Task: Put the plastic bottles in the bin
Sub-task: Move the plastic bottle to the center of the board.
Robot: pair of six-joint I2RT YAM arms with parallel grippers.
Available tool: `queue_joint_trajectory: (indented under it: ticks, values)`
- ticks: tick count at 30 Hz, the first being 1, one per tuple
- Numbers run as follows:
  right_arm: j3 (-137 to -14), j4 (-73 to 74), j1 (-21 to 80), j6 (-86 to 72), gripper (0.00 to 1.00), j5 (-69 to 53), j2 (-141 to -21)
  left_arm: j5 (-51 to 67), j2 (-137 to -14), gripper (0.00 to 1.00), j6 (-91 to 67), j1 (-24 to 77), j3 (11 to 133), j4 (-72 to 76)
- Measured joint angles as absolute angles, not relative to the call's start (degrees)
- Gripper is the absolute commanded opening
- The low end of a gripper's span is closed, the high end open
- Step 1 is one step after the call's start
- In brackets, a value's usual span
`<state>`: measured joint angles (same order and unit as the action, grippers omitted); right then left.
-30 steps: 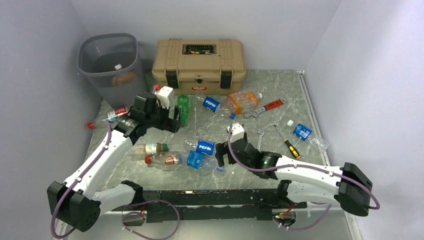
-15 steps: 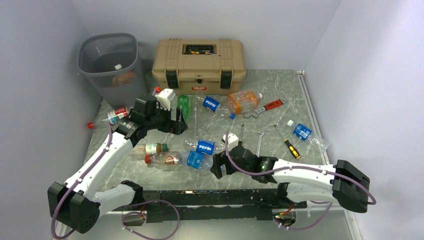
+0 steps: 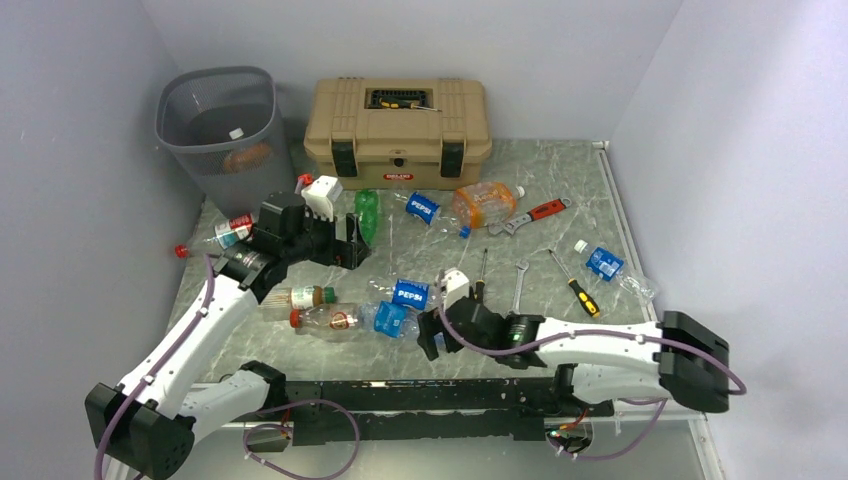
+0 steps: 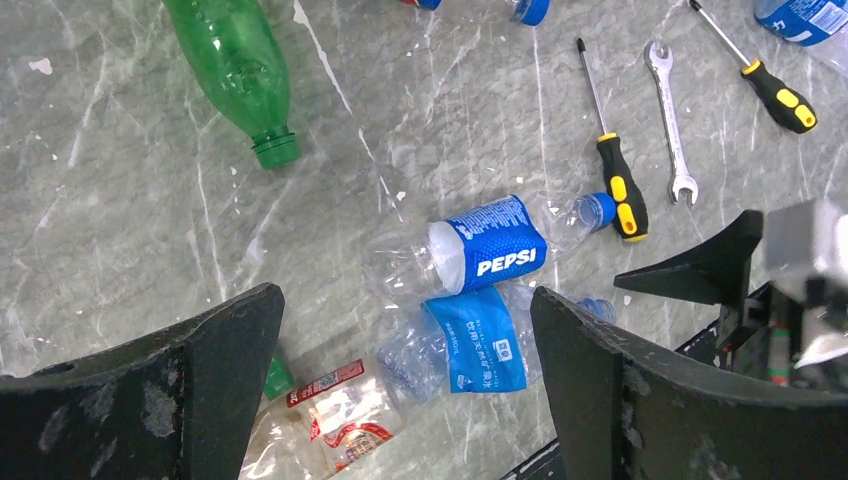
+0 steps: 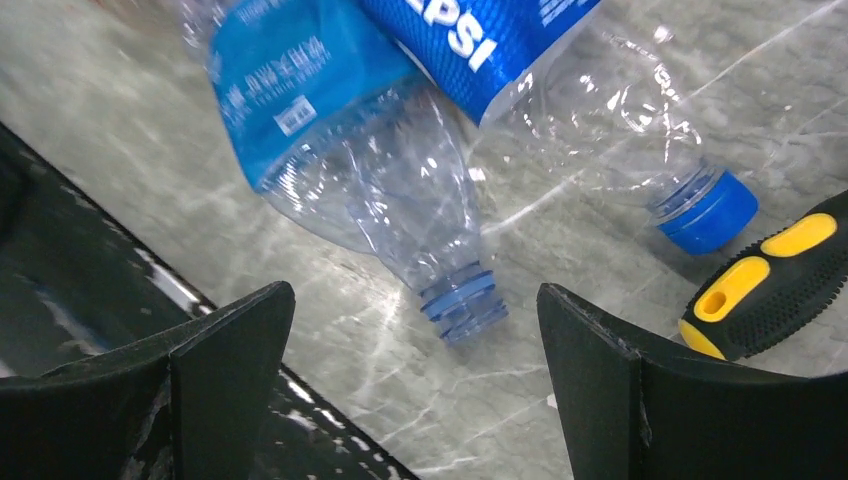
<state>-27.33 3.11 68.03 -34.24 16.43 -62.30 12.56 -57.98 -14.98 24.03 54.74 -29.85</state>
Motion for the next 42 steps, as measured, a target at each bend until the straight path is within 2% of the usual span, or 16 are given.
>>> queue_joint_trajectory:
  ticks: [6, 16, 25, 32, 36, 42]
  values:
    - [-33.2, 5.9, 73.2, -27.2, 0.97, 20.7, -72.4, 11.7, -57.9, 0.99, -15.7, 24.4, 54.5, -29.9]
    - [-43.4, 11.2, 76.1, -23.0, 0.88, 32.9, -88.1, 10.2, -56.3, 0.99, -15.8, 24.9, 54.5, -29.9]
    - [-44.9, 15.7, 73.0, -25.0, 0.86, 37.6, -90.5, 9.1, -56.0, 0.99, -15.7, 25.5, 54.5, -30.0]
    - [-44.2, 17.6, 70.6, -27.8, 0.99, 35.9, -82.3, 9.1, -56.0, 0.99, -15.7, 25.6, 54.5, -30.3]
    - [-40.9, 15.6, 70.7, -33.3, 0.99, 32.2, -70.5, 8.7, -56.0, 0.99, -15.7, 25.7, 54.5, -30.3]
    - [-27.7, 5.1, 70.7, -53.3, 0.95, 28.3, -54.2, 8.5, -56.0, 1.0, -15.7, 25.7, 54.5, -30.3]
